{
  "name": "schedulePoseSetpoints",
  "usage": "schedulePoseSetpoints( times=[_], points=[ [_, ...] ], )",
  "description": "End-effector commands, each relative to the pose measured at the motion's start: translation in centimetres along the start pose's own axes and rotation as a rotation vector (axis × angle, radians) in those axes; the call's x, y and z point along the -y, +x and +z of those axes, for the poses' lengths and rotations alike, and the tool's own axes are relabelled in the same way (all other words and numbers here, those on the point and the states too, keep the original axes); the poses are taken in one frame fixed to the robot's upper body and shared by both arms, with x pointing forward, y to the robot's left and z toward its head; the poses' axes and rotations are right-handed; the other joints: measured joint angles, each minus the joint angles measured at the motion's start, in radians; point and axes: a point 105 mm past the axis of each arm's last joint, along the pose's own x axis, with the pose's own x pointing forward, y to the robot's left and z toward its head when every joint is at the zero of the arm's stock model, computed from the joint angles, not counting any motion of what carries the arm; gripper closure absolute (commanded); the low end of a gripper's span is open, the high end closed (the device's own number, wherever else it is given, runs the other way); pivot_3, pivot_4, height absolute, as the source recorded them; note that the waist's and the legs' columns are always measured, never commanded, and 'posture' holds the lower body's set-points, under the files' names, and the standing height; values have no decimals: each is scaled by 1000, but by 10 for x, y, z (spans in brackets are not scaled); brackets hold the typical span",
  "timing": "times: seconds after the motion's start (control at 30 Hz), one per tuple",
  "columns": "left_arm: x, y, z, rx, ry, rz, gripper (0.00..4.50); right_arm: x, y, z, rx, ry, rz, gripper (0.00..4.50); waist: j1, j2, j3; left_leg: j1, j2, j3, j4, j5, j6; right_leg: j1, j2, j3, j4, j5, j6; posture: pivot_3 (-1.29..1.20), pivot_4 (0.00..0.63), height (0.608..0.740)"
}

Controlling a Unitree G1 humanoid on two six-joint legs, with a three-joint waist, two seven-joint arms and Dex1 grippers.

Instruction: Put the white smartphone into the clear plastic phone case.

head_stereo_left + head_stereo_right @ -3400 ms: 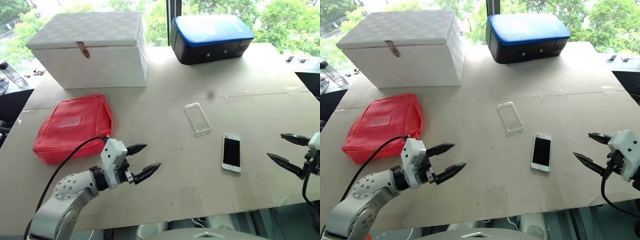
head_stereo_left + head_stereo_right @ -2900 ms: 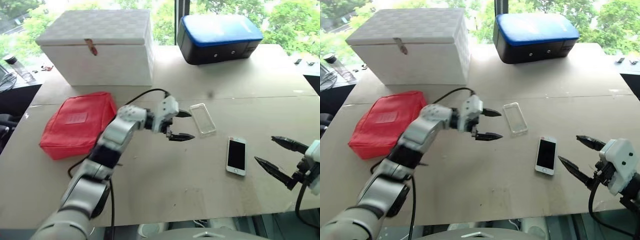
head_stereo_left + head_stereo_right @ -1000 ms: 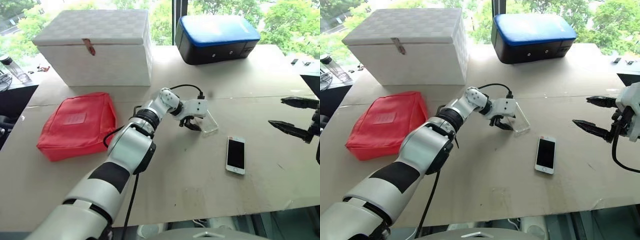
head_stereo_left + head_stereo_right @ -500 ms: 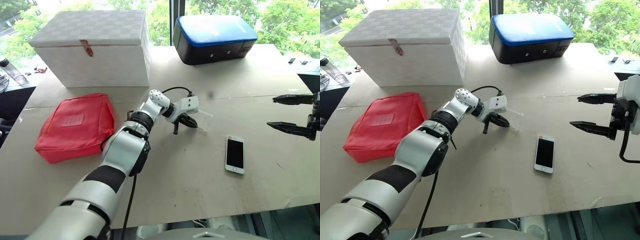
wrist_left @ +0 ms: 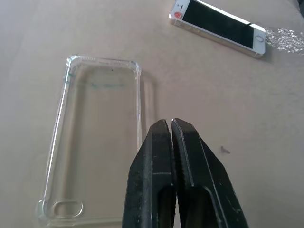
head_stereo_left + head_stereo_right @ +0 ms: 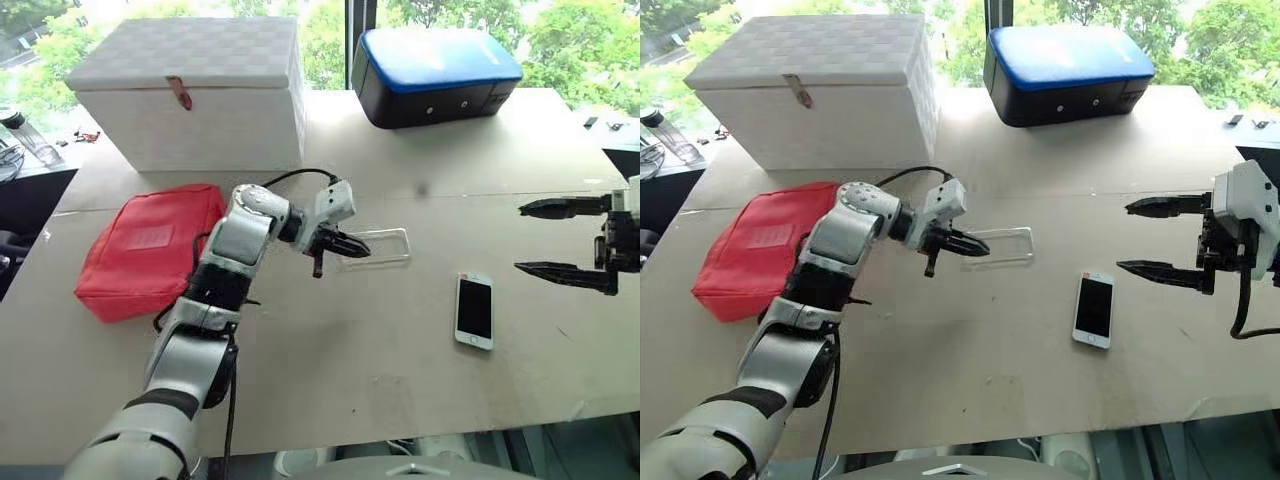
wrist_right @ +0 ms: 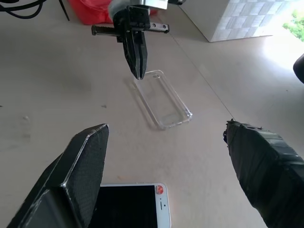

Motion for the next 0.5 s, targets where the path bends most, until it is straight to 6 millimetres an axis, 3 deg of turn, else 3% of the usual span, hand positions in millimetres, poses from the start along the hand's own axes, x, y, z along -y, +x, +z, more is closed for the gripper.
schedulePoseSetpoints(
  times=[0.03,0.13,0.3,0.4,0.5],
  points=[
    [13,0,5,11,15,40,4425,-2,0,8,9,-34,-8,358,-2,0,0,0,0,0,0,0,0,0,0,0,0,0,0,0,150,740],
    [10,5,1,15,0,82,4425,-2,-3,3,-2,-19,-11,358,5,0,0,0,0,0,0,0,0,0,0,0,0,0,0,0,150,740],
    [-8,34,1,6,54,174,2131,-2,-7,-1,-15,-10,-8,358,12,0,0,1,-1,0,0,-1,2,1,0,0,0,0,0,0,150,740],
    [-14,51,-11,-57,82,177,655,-4,-9,-3,-26,-10,-13,358,12,0,0,1,-1,0,0,0,0,1,0,0,0,1,2,0,150,740],
    [-19,64,-24,-97,62,178,655,-5,-10,-4,-34,-11,-15,358,13,0,0,1,-1,0,-1,0,0,0,0,0,0,1,3,0,150,740]
  ],
)
